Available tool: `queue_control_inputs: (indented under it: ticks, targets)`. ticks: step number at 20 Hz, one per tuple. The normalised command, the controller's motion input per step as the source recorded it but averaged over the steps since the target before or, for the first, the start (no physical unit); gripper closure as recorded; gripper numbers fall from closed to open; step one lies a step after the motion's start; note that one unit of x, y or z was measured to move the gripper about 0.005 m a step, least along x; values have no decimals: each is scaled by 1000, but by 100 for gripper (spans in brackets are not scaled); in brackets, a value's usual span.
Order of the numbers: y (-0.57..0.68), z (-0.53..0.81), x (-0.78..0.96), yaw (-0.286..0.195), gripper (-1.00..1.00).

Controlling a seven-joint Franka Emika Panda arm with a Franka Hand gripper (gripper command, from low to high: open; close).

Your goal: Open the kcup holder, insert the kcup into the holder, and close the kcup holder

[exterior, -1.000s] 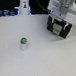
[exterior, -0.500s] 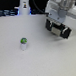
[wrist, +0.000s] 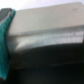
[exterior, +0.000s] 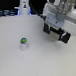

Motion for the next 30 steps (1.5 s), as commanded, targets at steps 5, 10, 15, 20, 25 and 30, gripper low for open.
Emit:
queue_control_inputs:
  ticks: [5, 10, 15, 20, 25, 30]
  targets:
    - [-422, 128, 764, -72, 100]
    - [-259, 117, 415, -53, -100]
    - [-81, 207, 74, -52, -100]
    - [-260, 442, 75, -146, -100]
    - [-427, 421, 15, -232, -100]
    - [-384, 330, -38, -276, -100]
